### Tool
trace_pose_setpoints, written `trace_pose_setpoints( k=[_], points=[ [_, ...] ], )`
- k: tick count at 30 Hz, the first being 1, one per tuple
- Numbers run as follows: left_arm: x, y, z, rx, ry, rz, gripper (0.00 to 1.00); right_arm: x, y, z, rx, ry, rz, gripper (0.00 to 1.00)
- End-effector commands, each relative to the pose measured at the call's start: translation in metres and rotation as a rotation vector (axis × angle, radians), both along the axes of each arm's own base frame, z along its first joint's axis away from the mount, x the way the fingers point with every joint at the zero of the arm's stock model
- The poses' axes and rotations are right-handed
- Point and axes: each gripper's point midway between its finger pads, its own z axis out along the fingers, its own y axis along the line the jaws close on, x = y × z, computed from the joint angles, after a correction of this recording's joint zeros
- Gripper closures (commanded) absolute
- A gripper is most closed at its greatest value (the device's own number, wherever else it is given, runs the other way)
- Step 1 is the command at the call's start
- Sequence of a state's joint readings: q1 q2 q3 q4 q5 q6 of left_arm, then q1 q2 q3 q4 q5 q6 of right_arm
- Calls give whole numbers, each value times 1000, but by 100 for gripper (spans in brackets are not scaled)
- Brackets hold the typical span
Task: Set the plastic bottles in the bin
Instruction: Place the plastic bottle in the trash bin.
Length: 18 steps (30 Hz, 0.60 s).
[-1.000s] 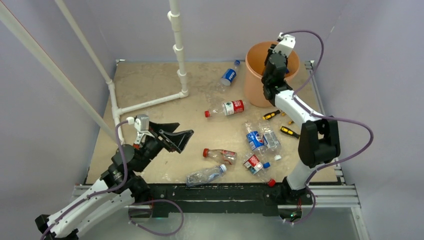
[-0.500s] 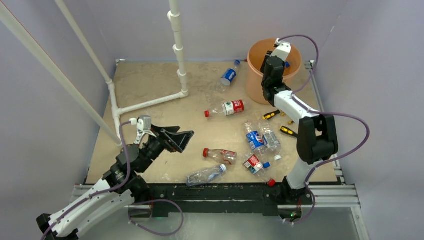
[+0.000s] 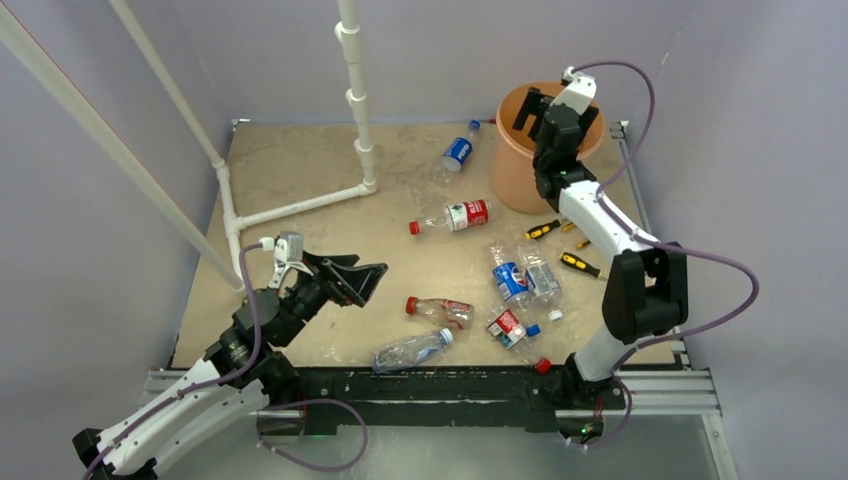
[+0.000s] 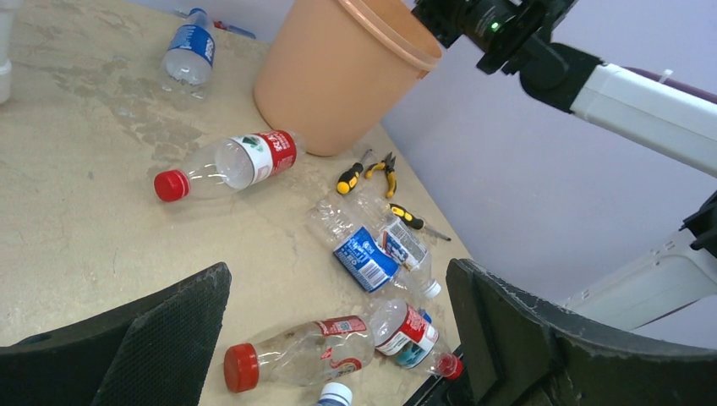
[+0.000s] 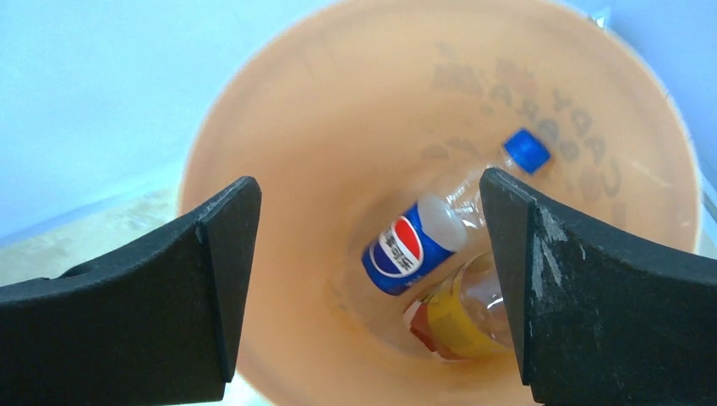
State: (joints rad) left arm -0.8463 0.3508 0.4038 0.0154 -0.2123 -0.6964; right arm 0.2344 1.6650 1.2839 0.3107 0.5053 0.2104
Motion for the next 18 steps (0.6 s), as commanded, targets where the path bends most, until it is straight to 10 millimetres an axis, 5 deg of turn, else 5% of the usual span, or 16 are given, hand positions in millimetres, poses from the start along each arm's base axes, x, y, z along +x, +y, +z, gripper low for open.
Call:
trace_pose_setpoints(
  k=[1,9,12,15,18],
  points=[
    [-2,2,20,-34,-23,0,1,-17,-2,108,71,-213,12,1],
    [0,4,19,-38,-9,20,1,-79,-8,217,214,-464,55,1],
    [3,5,6,-4,32,35,1,-121,19,245,316,-568,266,1],
    [7,4,-3,24,62,49,1,-166,49,243,414,-601,494,1],
    [11,4,-12,60,96,68,1,-203,80,215,439,-531,711,1]
  ],
)
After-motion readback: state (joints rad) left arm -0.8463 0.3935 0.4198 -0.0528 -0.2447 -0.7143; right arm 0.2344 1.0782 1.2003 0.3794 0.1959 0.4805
